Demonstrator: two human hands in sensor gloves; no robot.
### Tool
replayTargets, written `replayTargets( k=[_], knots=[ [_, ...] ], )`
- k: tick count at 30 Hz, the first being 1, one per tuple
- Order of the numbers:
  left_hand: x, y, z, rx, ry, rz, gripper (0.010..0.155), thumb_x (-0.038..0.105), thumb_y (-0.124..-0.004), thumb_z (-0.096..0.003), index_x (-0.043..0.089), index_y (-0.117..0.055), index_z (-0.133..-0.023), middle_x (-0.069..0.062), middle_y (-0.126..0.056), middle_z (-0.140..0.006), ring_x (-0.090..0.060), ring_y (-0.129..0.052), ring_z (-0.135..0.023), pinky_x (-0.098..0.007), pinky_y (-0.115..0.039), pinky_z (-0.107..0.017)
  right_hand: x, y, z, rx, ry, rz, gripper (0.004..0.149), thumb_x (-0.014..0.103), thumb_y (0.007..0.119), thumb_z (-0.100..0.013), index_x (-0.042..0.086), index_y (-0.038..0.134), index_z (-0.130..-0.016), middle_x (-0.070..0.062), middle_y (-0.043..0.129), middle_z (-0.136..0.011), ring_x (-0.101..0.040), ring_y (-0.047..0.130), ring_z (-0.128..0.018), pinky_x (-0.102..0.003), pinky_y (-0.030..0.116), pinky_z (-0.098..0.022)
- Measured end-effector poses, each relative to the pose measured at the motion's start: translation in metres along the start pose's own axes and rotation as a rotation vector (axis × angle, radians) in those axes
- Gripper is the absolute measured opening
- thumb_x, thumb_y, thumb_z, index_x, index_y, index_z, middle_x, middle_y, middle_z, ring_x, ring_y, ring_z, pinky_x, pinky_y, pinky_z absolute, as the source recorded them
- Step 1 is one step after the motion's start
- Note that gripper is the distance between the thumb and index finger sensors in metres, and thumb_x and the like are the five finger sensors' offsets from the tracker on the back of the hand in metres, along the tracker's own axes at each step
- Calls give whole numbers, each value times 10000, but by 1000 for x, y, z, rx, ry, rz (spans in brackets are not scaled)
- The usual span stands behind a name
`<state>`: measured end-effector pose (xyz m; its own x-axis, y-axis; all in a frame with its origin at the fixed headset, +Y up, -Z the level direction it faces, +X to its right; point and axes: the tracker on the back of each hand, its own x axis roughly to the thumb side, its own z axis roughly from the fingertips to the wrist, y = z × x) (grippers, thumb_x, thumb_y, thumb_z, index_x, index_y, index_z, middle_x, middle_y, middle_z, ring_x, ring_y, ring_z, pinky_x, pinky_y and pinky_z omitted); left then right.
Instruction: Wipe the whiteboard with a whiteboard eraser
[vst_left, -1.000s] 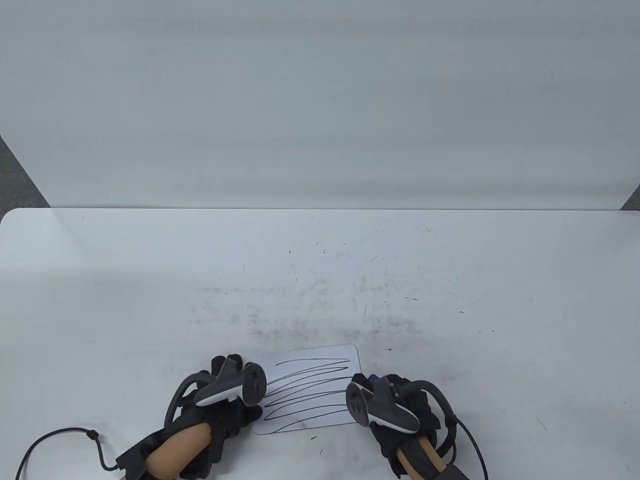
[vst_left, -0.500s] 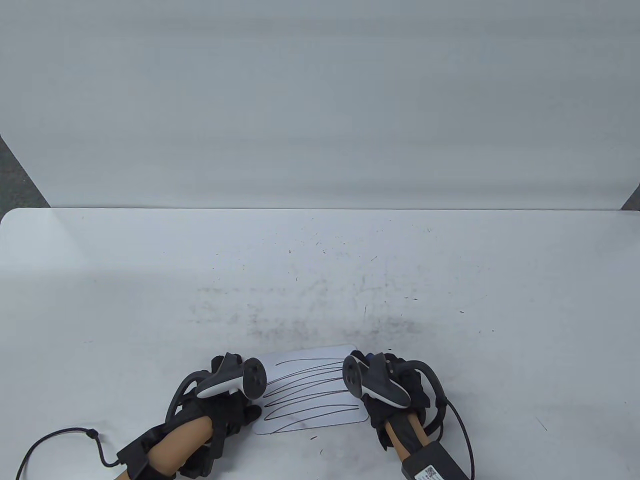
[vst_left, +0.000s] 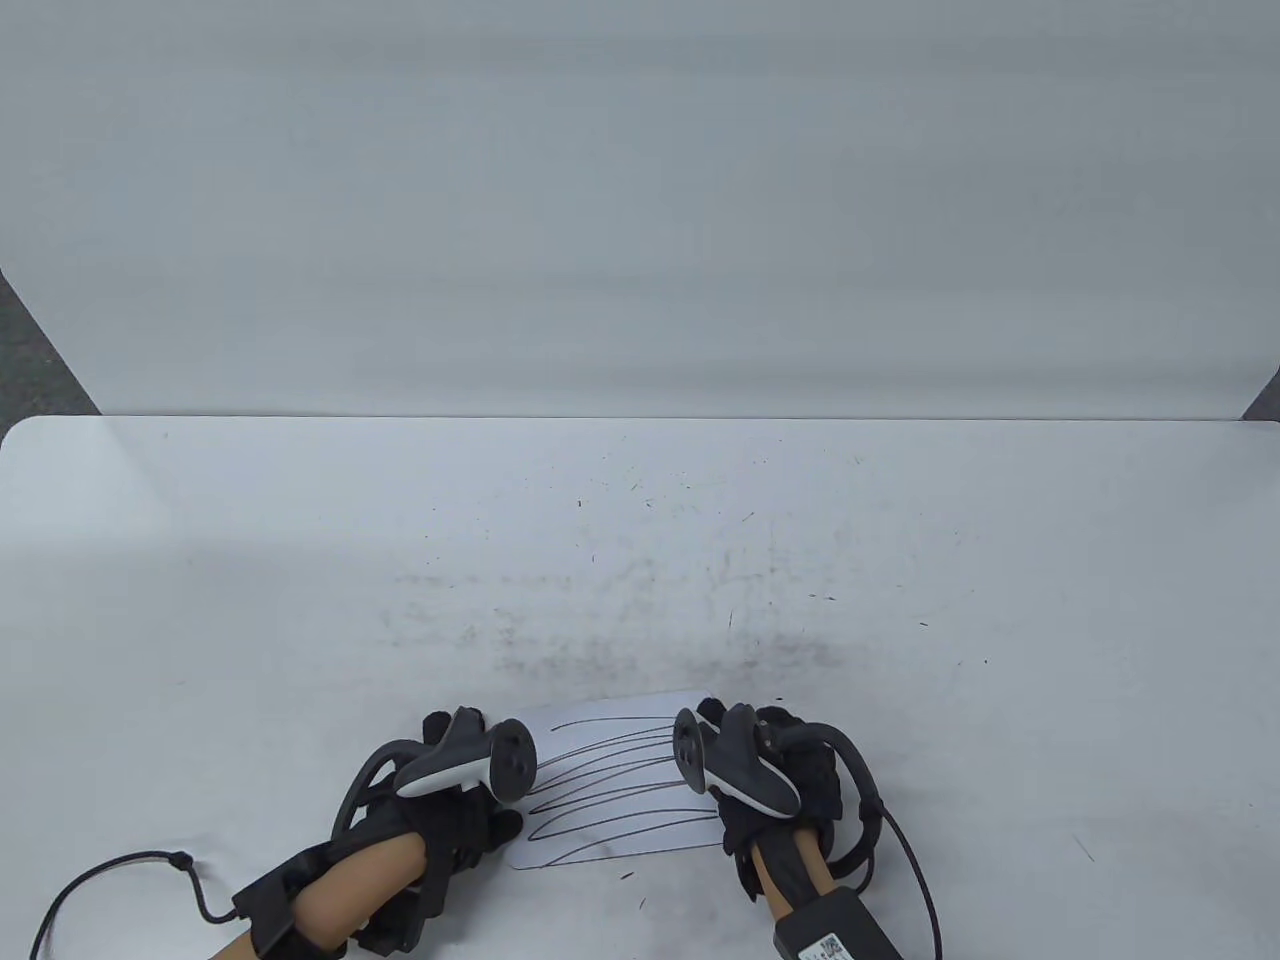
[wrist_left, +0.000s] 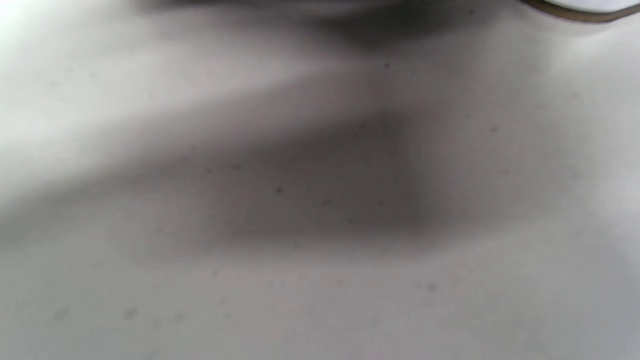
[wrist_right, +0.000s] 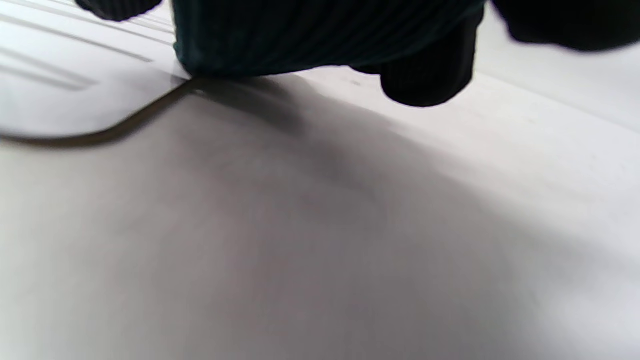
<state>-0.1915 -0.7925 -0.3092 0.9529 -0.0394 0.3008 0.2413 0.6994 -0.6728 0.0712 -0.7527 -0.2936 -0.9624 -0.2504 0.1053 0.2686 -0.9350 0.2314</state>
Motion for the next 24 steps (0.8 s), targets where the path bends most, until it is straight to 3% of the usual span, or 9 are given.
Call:
replayTargets(
  k=[5,12,17,24],
  knots=[
    [0,0,-1,-7,-10,-11,871,486,-454,-423,132,151,-941,-317,160,-994,-635,41,-941,-771,-210,-692,-4,8,33,26,-47,5,601,554,605,-374,470,404,-934,-237,672,-871,-398,824,-570,-459,800,-202],
    [0,0,-1,-4,-20,-7,872,485,-457,-426,131,149,-943,-320,161,-992,-638,40,-936,-773,-204,-689,0,2,25,24,-60,59,606,559,606,-366,475,410,-933,-232,677,-872,-396,824,-572,-461,796,-207],
    [0,2,-2,-30,-14,15,876,474,-473,-429,135,154,-937,-314,176,-984,-634,58,-929,-770,-189,-690,4,-7,-9,-8,-53,84,600,559,607,-367,480,414,-930,-229,684,-870,-395,825,-572,-463,796,-209],
    [2,7,-2,-41,43,42,905,457,-535,-415,166,133,-952,-287,147,-1007,-606,28,-956,-732,-219,-720,13,-22,-76,-79,-53,72,592,556,614,-360,491,428,-919,-226,696,-863,-397,832,-565,-468,794,-209]
  ],
)
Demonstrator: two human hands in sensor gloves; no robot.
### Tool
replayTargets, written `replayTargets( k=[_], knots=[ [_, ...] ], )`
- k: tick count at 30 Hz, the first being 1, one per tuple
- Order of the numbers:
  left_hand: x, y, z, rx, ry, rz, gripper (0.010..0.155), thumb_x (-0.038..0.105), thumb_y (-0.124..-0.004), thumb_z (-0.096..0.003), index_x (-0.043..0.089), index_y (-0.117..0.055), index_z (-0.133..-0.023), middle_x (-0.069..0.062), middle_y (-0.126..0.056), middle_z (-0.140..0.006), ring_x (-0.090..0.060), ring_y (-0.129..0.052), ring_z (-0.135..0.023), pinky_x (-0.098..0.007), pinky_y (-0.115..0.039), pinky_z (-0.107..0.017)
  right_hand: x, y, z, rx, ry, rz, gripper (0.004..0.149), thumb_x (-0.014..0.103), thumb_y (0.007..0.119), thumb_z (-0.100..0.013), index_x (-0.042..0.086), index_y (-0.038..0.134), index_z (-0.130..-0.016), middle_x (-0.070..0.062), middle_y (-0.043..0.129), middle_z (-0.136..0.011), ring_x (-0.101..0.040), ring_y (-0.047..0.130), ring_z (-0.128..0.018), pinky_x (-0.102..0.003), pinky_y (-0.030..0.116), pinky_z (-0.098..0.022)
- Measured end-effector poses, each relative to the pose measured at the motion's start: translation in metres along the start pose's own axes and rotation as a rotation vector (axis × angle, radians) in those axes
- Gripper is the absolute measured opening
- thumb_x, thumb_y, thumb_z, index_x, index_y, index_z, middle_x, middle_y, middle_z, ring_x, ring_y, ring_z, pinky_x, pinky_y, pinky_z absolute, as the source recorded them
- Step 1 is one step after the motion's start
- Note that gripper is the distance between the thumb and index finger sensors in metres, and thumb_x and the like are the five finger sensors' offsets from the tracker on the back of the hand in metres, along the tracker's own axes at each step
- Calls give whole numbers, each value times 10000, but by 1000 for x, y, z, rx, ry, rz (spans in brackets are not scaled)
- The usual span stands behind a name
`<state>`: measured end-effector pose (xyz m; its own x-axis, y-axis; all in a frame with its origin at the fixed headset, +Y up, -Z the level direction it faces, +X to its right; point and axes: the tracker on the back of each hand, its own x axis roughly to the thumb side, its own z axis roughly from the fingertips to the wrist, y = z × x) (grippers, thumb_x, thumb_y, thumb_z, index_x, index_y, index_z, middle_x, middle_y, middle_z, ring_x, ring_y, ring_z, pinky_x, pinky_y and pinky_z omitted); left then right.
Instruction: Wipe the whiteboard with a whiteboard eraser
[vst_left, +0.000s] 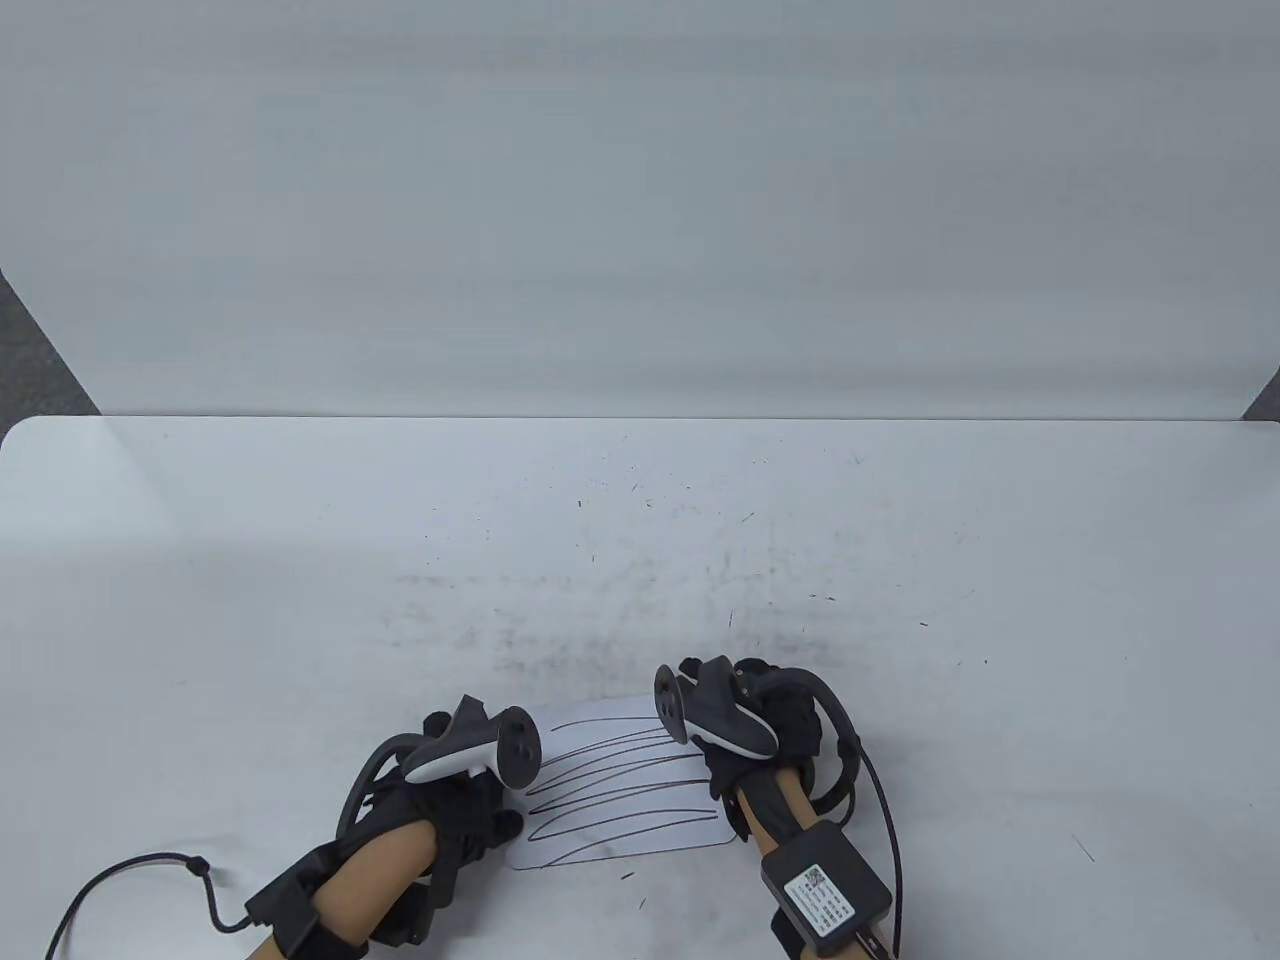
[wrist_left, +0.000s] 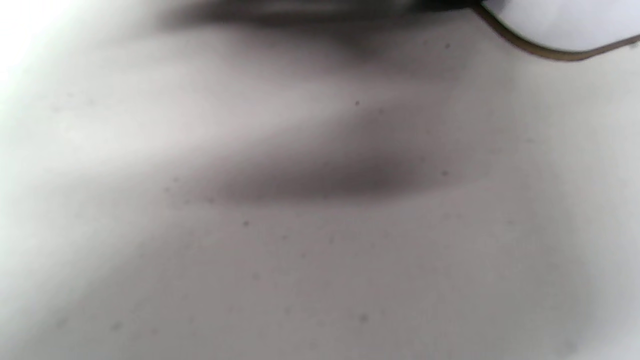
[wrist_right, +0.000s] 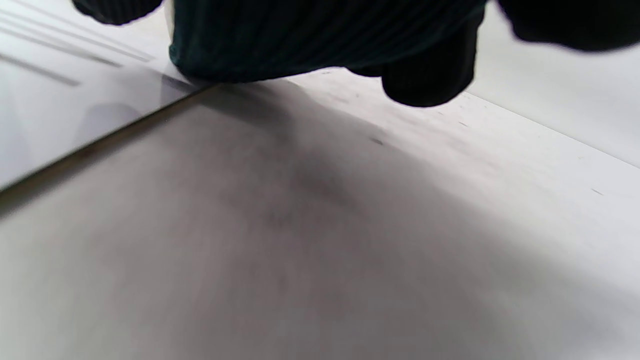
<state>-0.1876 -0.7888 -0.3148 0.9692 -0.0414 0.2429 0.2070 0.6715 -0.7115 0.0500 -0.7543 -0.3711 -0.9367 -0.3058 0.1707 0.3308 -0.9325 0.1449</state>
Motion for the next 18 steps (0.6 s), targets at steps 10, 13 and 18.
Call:
replayTargets(
  k=[10,13,18],
  knots=[
    [-2,0,-1,-1,3,31,905,467,-538,-414,187,132,-954,-266,152,-1009,-585,41,-957,-719,-200,-721,3,1,2,-48,-63,38,599,562,608,-362,489,411,-923,-219,681,-873,-389,828,-576,-459,797,-218],
    [-2,0,0,5,4,27,904,468,-535,-414,185,131,-956,-267,147,-1012,-586,37,-960,-719,-204,-723,4,3,23,-45,-92,68,595,561,607,-363,489,412,-921,-221,684,-870,-387,831,-573,-457,801,-216],
    [-2,0,0,8,-3,24,903,468,-534,-416,181,128,-957,-272,144,-1011,-590,32,-957,-722,-206,-719,5,12,72,-26,-152,93,599,557,613,-362,475,423,-924,-230,696,-859,-392,837,-562,-460,805,-203]
  ],
)
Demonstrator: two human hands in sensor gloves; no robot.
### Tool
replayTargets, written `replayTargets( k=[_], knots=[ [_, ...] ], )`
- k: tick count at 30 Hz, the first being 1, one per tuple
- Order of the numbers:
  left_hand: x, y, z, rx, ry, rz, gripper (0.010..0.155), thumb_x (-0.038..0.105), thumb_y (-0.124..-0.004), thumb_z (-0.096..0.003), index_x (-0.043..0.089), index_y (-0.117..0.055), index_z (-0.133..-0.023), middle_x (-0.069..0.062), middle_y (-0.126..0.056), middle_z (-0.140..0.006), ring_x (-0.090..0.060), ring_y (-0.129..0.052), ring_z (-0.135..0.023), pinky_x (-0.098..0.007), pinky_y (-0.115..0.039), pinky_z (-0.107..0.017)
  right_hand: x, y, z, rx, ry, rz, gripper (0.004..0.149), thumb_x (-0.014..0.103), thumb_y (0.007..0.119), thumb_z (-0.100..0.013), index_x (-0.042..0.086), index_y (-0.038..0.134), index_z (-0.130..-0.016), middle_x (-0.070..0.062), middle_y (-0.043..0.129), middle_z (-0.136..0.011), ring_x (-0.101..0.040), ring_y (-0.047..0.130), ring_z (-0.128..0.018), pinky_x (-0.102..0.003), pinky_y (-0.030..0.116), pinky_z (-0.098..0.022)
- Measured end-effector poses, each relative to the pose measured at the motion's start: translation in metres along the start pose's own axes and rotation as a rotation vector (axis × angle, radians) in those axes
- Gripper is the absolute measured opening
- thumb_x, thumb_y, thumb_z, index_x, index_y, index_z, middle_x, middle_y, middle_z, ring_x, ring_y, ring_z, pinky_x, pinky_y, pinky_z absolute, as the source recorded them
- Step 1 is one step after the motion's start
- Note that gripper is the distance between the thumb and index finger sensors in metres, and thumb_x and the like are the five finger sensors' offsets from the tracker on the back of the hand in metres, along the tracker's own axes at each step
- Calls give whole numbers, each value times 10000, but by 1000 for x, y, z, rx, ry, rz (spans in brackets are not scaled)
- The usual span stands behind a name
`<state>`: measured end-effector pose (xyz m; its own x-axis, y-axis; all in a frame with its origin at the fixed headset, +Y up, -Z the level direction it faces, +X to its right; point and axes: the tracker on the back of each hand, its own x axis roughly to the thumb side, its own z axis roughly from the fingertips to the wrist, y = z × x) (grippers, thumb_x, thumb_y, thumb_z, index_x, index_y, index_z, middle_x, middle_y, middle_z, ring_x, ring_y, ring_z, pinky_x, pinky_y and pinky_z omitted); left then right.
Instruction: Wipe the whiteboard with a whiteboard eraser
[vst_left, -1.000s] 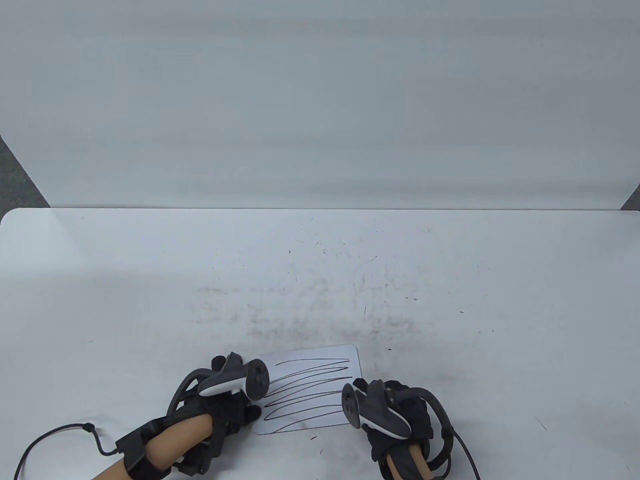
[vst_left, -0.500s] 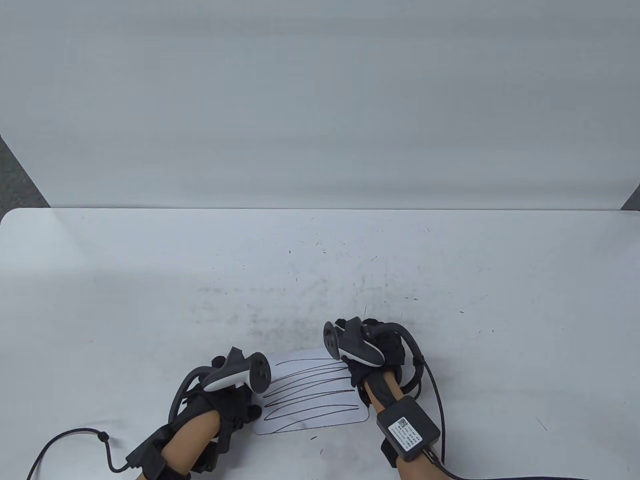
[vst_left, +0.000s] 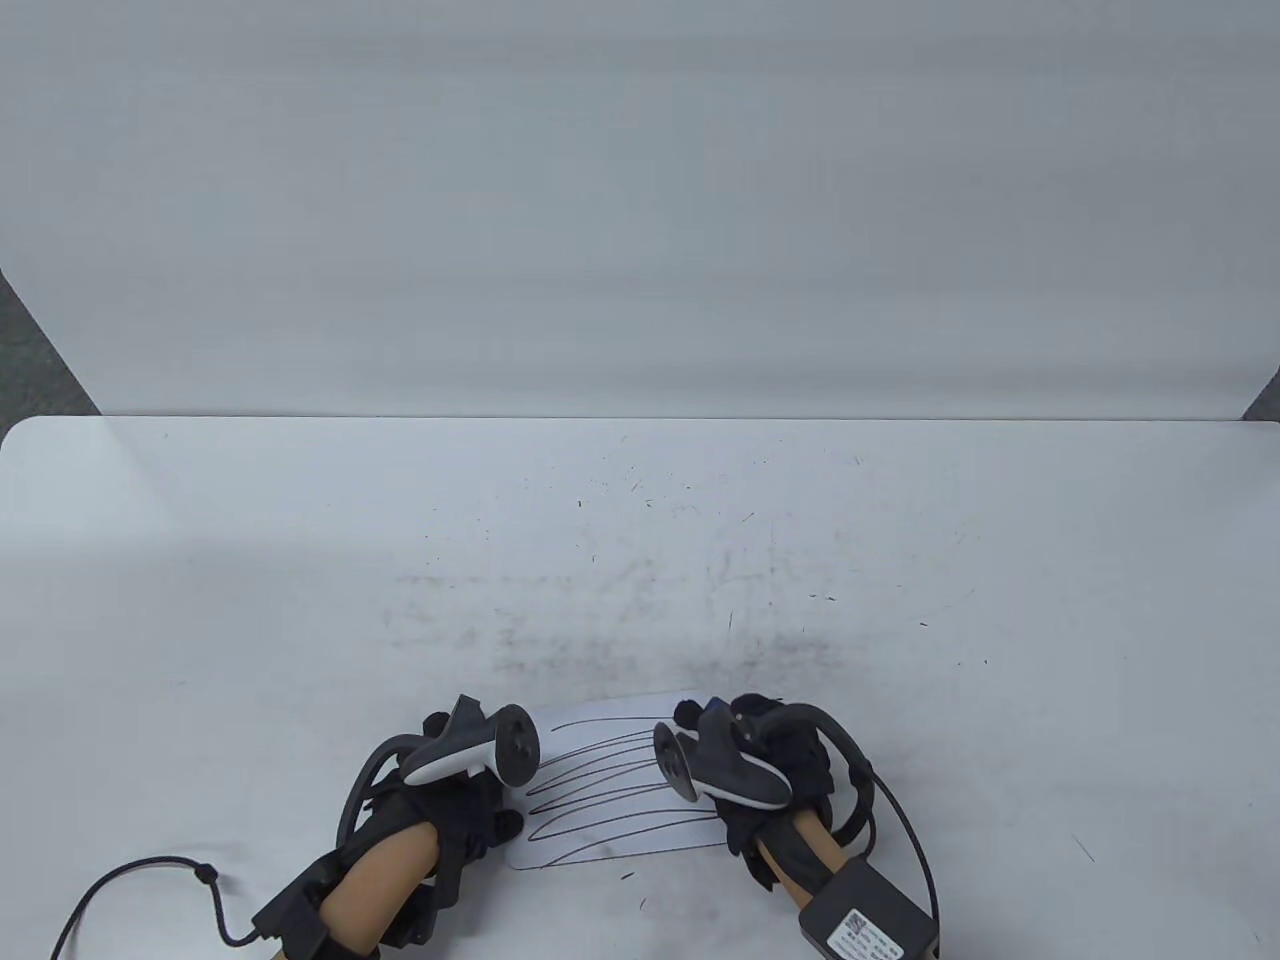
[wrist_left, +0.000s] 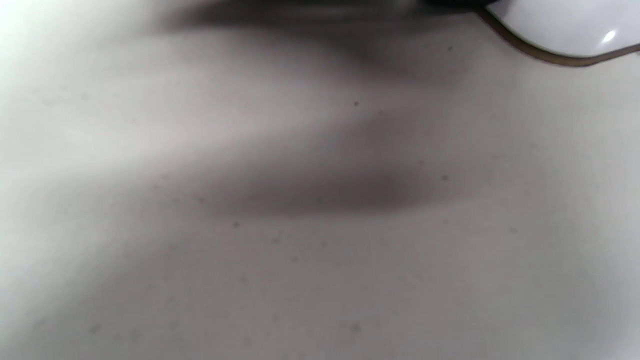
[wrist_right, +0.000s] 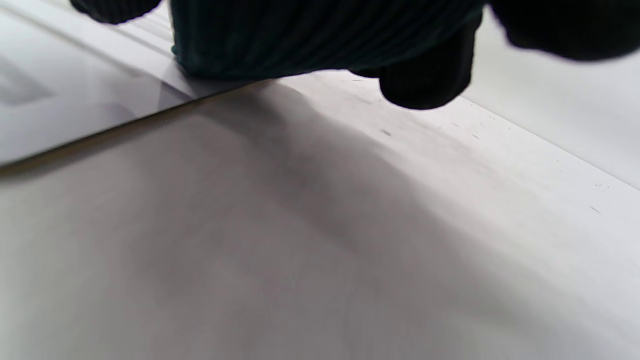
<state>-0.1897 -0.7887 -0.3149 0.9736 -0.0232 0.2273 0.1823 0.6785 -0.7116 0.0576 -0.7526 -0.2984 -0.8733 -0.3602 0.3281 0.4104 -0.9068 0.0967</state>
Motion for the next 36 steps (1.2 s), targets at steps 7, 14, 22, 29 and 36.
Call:
replayTargets(
  k=[7,14,22,29,36],
  knots=[
    [-2,-2,0,10,-25,23,902,467,-537,-421,182,128,-961,-273,155,-1006,-592,51,-946,-726,-184,-709,14,6,56,36,-57,50,606,564,609,-363,475,416,-930,-228,695,-864,-385,842,-564,-452,810,-204],
    [-4,-2,-1,-11,-49,55,902,454,-543,-432,178,140,-952,-273,176,-989,-597,90,-921,-735,-147,-689,9,-1,32,49,-26,20,607,565,610,-361,478,414,-929,-224,695,-866,-387,839,-567,-457,806,-211],
    [-3,-2,-1,-11,-49,46,903,450,-541,-429,169,141,-949,-285,187,-982,-608,84,-917,-742,-156,-684,4,-17,-40,20,35,7,591,558,615,-360,490,431,-918,-222,707,-859,-389,842,-561,-464,803,-210],
    [-1,-1,0,7,-49,24,904,450,-542,-426,142,122,-956,-312,146,-989,-632,48,-921,-756,-187,-683,2,-22,-60,14,49,-19,589,558,615,-360,492,432,-917,-222,705,-859,-389,842,-561,-461,803,-211],
    [0,-1,0,25,-37,14,911,451,-555,-419,144,105,-967,-310,122,-1003,-630,17,-936,-751,-212,-693,6,-14,-11,10,4,15,591,559,614,-361,488,429,-917,-224,706,-857,-387,843,-561,-458,807,-207]
  ],
)
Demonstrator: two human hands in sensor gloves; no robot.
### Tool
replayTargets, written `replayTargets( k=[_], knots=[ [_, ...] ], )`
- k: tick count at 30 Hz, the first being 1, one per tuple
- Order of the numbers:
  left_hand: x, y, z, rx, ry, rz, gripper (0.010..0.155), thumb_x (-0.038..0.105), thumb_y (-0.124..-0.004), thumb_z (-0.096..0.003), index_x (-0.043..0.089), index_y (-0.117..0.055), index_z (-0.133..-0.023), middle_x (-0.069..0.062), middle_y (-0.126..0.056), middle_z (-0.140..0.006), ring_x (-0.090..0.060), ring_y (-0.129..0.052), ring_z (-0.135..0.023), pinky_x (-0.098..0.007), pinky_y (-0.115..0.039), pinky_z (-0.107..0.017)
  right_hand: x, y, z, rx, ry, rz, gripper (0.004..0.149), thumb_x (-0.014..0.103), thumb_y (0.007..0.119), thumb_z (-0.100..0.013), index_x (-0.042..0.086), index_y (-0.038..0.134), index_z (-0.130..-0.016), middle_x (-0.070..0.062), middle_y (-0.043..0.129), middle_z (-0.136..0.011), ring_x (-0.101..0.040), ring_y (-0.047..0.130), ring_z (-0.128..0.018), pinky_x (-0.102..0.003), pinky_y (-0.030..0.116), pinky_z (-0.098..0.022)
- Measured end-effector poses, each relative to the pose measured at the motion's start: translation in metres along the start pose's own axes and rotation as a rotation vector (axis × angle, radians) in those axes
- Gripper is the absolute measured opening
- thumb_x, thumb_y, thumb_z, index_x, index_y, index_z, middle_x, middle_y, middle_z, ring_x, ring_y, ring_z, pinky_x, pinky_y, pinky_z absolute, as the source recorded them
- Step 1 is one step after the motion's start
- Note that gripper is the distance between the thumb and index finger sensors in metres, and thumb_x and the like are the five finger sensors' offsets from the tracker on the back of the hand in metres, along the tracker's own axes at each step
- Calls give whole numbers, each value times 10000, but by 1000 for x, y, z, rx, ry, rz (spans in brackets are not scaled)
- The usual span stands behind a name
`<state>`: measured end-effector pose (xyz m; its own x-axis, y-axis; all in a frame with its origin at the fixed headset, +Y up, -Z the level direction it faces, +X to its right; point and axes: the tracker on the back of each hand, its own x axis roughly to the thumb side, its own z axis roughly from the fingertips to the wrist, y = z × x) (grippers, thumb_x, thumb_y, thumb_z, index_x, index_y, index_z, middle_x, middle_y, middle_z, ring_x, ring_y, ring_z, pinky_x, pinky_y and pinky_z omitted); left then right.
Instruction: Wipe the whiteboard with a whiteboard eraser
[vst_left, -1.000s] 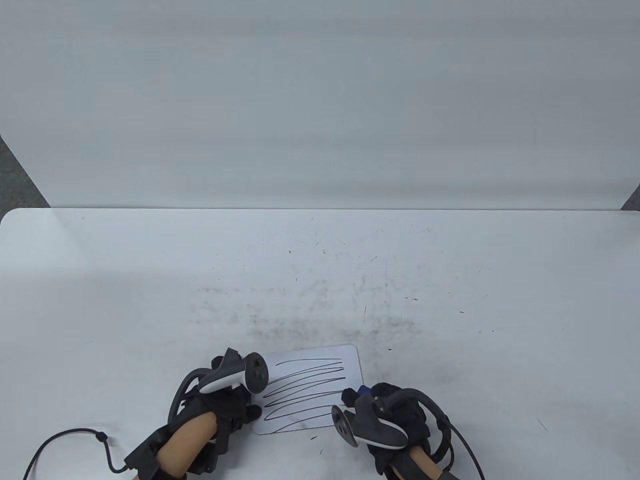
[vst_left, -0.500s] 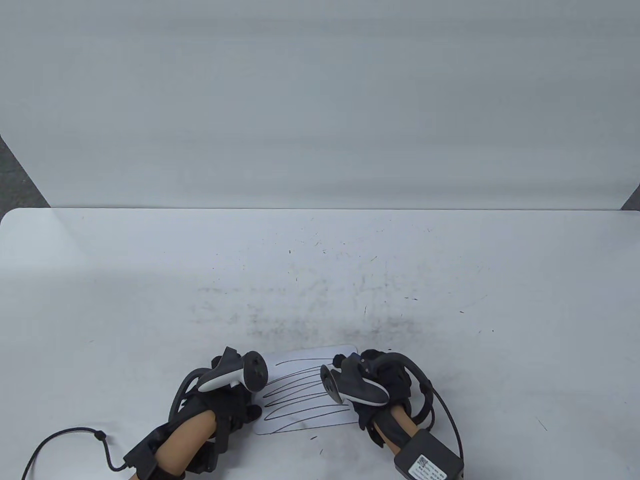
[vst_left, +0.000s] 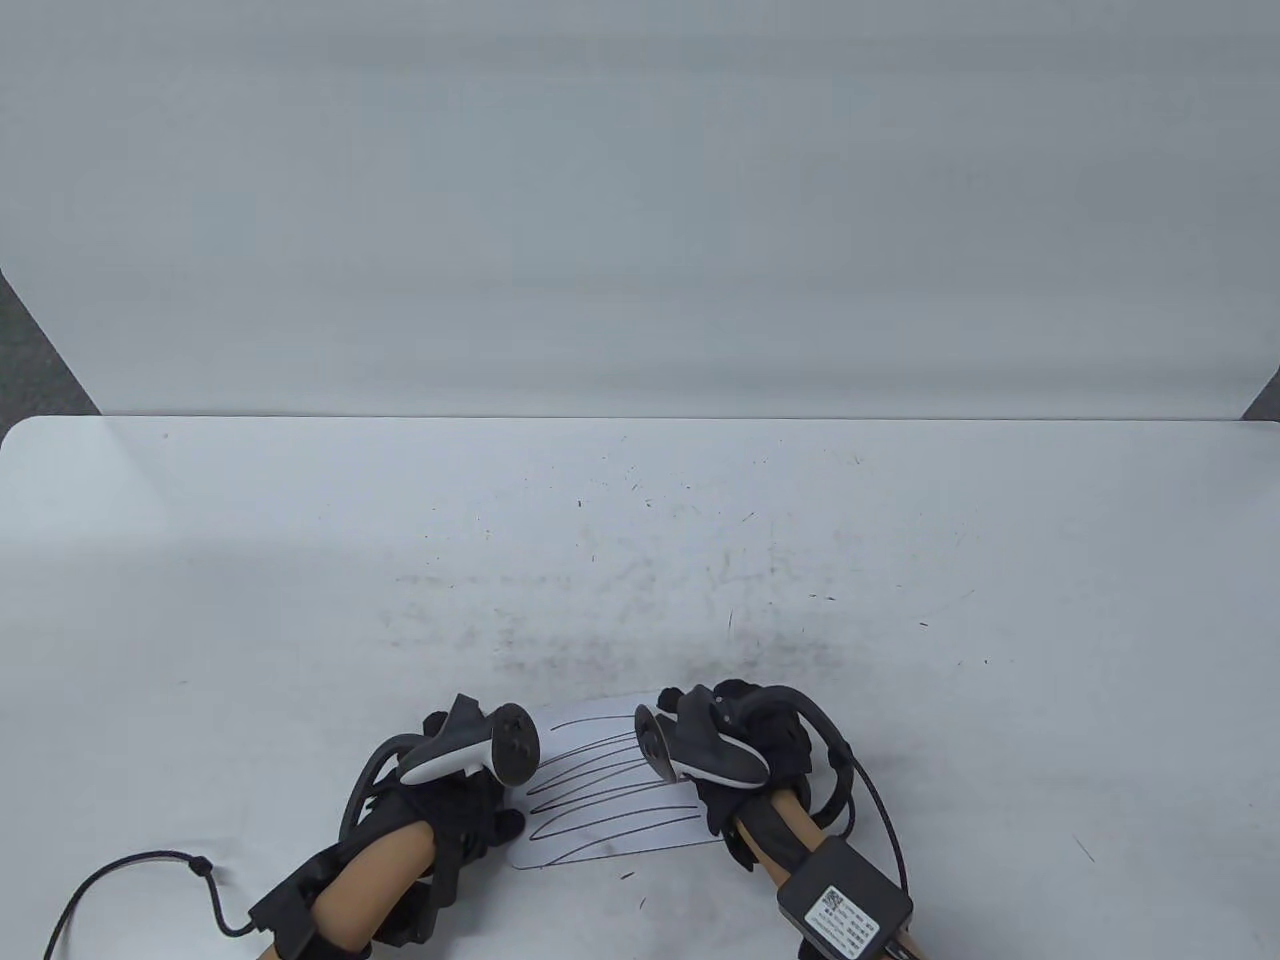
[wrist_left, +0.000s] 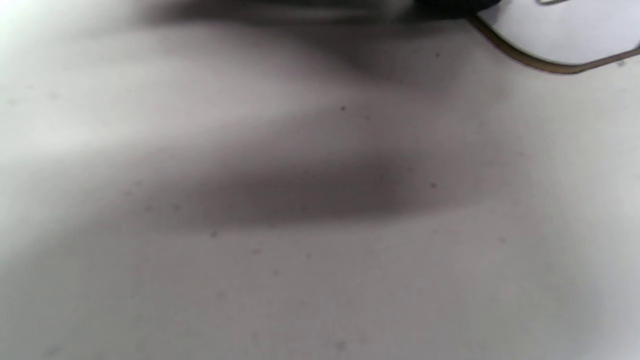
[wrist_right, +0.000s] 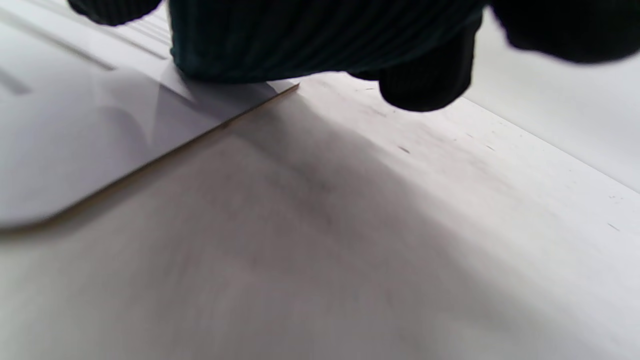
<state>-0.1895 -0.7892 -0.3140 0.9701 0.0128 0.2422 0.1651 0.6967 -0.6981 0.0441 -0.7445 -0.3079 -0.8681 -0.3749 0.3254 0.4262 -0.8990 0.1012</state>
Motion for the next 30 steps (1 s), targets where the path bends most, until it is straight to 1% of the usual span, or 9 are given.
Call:
replayTargets(
  k=[4,6,9,11,14,16,25,27,30],
  knots=[
    [0,0,0,0,-4,10,908,457,-553,-424,148,103,-970,-305,123,-1006,-626,21,-937,-750,-205,-693,6,7,40,-2,-49,27,596,560,614,-359,484,427,-920,-225,703,-859,-387,843,-562,-458,809,-207],
    [0,-1,0,-2,-7,12,907,459,-550,-426,149,107,-969,-305,129,-1004,-625,28,-935,-750,-200,-692,7,11,55,1,-64,35,597,561,615,-359,485,428,-920,-226,702,-861,-388,843,-563,-459,808,-209],
    [-3,-2,0,-7,-24,44,904,458,-547,-434,154,118,-966,-297,154,-994,-619,61,-921,-748,-167,-683,6,15,68,7,-68,37,601,565,610,-360,489,416,-923,-221,689,-872,-385,836,-574,-456,806,-219],
    [-3,-2,-1,-10,-25,47,907,456,-551,-434,158,121,-965,-294,162,-991,-615,70,-918,-747,-160,-681,6,15,69,1,-66,32,602,565,611,-358,488,416,-923,-222,691,-870,-385,838,-571,-457,806,-218],
    [-2,-1,-1,-13,-23,39,906,455,-552,-433,155,119,-963,-298,157,-991,-619,62,-918,-750,-168,-681,5,12,61,22,-65,22,596,563,608,-367,488,414,-925,-220,686,-876,-385,832,-579,-459,802,-226],
    [-3,-1,0,-13,-25,42,906,454,-553,-434,155,120,-963,-298,158,-990,-619,66,-917,-750,-164,-680,6,10,51,12,-65,27,602,565,611,-360,488,416,-925,-220,688,-874,-386,833,-578,-461,802,-226],
    [-2,-1,0,-11,-21,39,907,457,-550,-432,149,118,-962,-304,157,-989,-627,61,-916,-754,-169,-679,0,-8,-25,-6,-34,-2,593,562,614,-359,497,425,-917,-213,700,-868,-385,837,-574,-464,800,-225],
    [-2,0,0,-9,-19,34,908,458,-549,-430,146,117,-962,-308,154,-990,-631,56,-916,-756,-174,-679,0,-12,-39,-6,-27,-20,590,561,615,-359,500,428,-915,-215,699,-867,-386,837,-572,-464,800,-225],
    [-1,0,0,-6,-19,31,909,458,-549,-429,143,115,-964,-312,149,-991,-633,50,-917,-757,-178,-679,0,-15,-50,-16,-31,-27,591,559,617,-359,499,429,-916,-218,699,-866,-389,837,-571,-467,799,-222]
  ],
)
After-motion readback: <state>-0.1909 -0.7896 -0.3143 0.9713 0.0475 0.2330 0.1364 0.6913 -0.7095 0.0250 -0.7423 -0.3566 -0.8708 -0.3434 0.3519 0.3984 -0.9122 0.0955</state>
